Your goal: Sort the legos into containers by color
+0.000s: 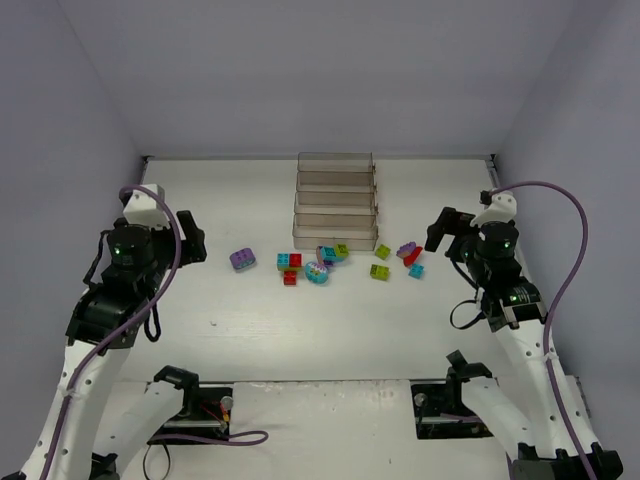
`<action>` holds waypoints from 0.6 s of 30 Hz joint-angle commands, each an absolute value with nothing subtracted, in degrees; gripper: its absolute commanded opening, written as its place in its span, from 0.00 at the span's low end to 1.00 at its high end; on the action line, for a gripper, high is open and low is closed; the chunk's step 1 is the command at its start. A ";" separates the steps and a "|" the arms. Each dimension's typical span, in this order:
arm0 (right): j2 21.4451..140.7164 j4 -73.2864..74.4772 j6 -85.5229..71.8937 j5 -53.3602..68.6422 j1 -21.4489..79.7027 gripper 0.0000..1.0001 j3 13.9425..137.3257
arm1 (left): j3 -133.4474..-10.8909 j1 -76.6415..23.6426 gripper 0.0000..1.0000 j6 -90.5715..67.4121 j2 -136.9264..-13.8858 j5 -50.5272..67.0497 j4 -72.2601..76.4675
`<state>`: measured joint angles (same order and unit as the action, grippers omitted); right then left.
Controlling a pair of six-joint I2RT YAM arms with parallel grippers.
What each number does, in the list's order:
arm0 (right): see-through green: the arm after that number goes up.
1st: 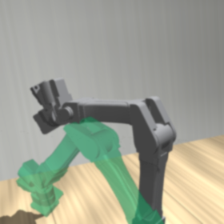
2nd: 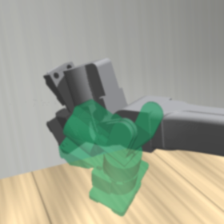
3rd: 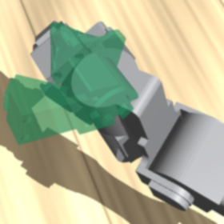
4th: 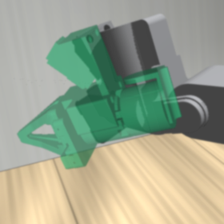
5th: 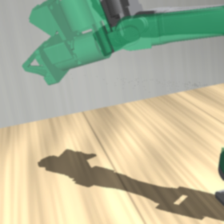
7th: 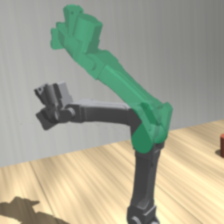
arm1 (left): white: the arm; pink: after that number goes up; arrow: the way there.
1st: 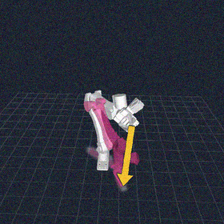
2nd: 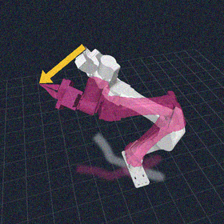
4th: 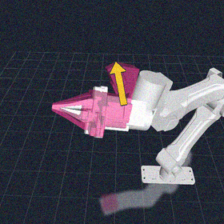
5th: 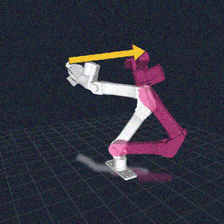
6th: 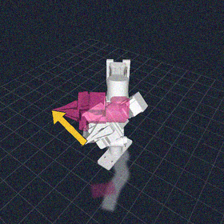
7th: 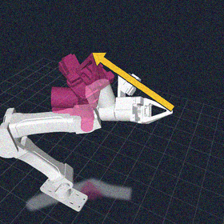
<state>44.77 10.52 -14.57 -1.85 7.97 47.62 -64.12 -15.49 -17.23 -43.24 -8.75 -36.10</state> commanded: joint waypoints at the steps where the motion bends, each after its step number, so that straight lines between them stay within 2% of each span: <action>1: 45.09 7.21 -14.33 -3.43 8.26 1.00 48.87 | -64.78 -15.82 0.75 -18.11 -42.81 -9.23 -34.54; 14: 55.62 10.19 -16.78 0.18 9.58 1.00 50.45 | -64.42 -15.82 0.75 -19.33 -40.69 -10.02 -37.44; 18: 60.11 10.63 -22.04 -6.04 15.27 1.00 50.19 | -64.43 -15.82 0.75 -20.39 -40.08 -10.28 -37.62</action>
<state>57.34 12.08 -17.65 -1.61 11.42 47.81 -64.01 -15.49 -18.98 -39.94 -9.32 -39.05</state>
